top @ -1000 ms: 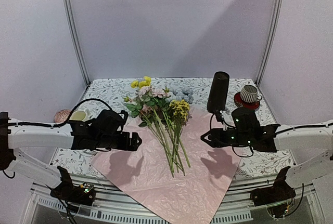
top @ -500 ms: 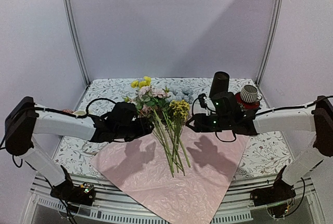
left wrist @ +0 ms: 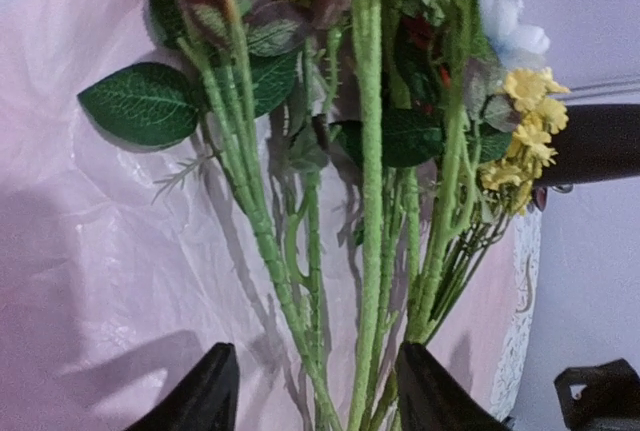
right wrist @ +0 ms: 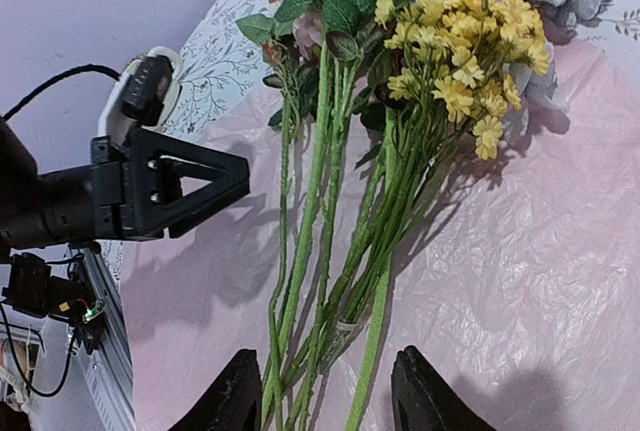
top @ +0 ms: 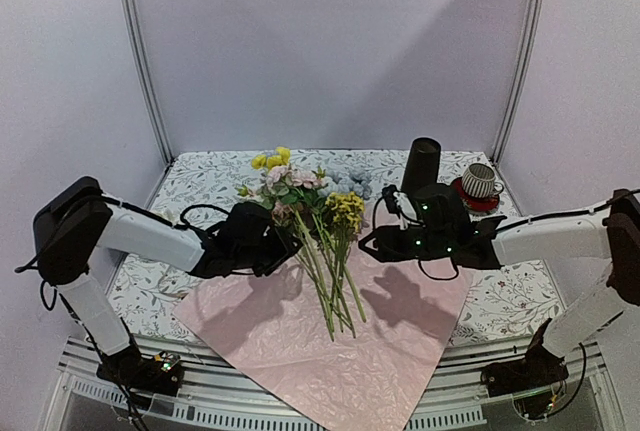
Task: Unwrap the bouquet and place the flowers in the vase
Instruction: Pick up the fake flower from the flattened wrapping paper.
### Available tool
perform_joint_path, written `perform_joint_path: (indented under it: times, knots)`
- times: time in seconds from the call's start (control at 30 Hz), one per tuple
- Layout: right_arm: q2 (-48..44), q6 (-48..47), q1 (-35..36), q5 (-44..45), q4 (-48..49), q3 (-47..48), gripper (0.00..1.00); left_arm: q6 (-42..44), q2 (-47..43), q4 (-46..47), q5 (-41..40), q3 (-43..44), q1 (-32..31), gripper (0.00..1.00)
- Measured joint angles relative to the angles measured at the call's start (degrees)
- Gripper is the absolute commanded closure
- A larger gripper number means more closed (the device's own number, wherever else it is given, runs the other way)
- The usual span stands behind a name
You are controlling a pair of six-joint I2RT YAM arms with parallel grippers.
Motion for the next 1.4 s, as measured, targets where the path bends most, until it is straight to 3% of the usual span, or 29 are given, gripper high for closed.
perform_joint_path:
  times: [0.13,0.23,0.4,0.83,1.17,1.4]
  knots:
    - [-3.1,-0.7,0.0,-0.1,2.5,-2.5,0.52,-2.1,2.3,0.3,0.6,0.2,0.3,0.50]
    - [-6.0,-0.9,0.0,-0.2,4.7,-4.9,0.52,-2.9,4.1,0.5,1.3,0.6,0.6,0.59]
    - [-8.6,-1.4,0.0,-0.2,7.1,-6.6,0.51,-3.4,5.5,1.2,2.0,1.2,1.0,0.66]
    - [-8.7,-1.8,0.0,-0.2,8.9,-7.3,0.51,-3.6,8.8,3.7,4.0,3.0,1.9,0.68]
    - [-8.7,-1.9,0.0,-0.4,9.4,-7.3,0.51,-3.1,10.1,5.7,4.2,3.8,2.8,1.00]
    - [-8.7,-1.9,0.0,-1.0,9.6,-7.3,0.51,-4.7,4.8,3.3,1.0,1.1,2.9,1.00]
